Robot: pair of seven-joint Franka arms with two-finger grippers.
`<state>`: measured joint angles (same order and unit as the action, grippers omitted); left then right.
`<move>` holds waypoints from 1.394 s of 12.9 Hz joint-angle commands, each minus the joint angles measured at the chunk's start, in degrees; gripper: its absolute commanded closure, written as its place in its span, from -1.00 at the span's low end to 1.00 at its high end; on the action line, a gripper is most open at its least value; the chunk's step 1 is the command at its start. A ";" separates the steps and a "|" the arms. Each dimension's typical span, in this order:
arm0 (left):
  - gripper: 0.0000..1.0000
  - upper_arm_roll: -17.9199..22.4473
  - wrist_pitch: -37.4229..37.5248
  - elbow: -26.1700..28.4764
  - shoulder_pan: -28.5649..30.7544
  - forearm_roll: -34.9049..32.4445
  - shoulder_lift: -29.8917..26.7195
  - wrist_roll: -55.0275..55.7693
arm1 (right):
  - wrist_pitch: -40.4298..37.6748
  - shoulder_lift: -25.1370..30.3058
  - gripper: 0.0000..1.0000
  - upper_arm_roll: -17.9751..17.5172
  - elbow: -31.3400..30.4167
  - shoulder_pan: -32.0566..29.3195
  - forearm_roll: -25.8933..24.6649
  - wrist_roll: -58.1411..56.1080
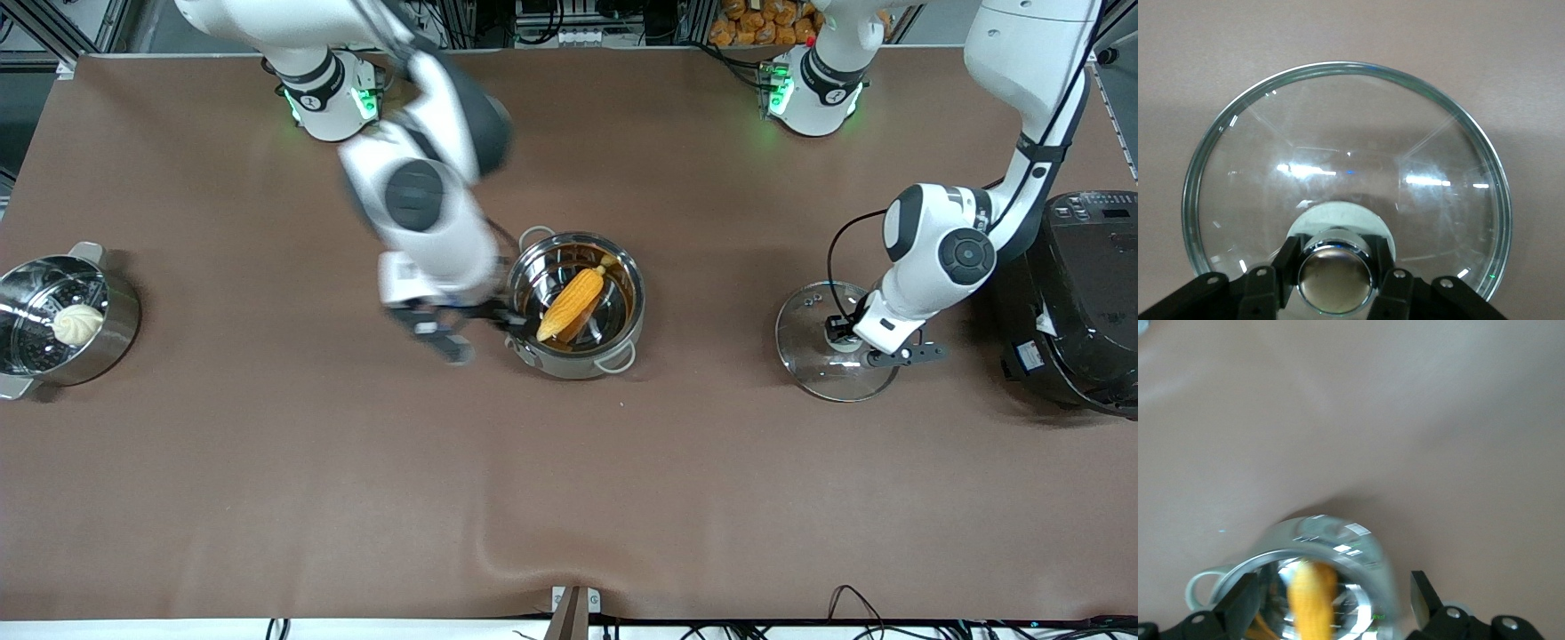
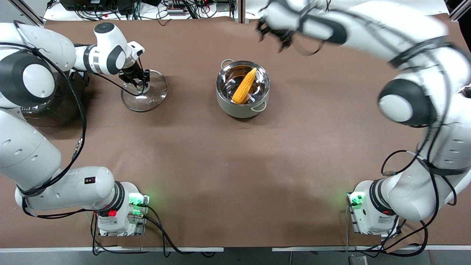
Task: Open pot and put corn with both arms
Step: 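Release the corn and withdraw the right gripper while the left gripper lowers the lid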
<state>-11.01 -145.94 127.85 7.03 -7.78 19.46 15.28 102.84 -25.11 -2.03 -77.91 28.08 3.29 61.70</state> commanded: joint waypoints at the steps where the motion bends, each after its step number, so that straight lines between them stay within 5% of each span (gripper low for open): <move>1: -1.00 -0.76 -0.40 -1.19 -0.08 -1.36 -0.83 0.54 | -9.46 9.79 -1.00 -1.31 -3.39 -10.81 3.12 -19.78; 4: -1.00 -4.01 1.88 -3.74 -1.22 -1.27 -1.35 2.55 | -11.26 16.65 -1.00 -1.22 -8.38 -23.82 2.52 -39.49; 7: -1.00 -4.80 4.24 -6.64 -1.58 -1.54 -4.25 1.95 | -9.86 20.53 -1.00 -0.87 -12.52 -29.73 -0.90 -53.31; 12: -1.00 -7.53 27.16 -22.35 -1.31 -1.54 -5.40 1.59 | -8.18 24.67 -1.00 0.71 -17.36 -33.61 -1.88 -61.78; 18: -1.00 -7.71 38.08 -28.87 -0.70 -0.48 -10.22 0.72 | -8.09 25.20 -1.00 0.71 -18.51 -33.79 -4.17 -61.52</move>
<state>-18.28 -111.58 100.51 5.67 -7.78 11.37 16.04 94.41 -1.78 -0.70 -94.30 -5.02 0.39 0.62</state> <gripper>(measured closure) 0.000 0.000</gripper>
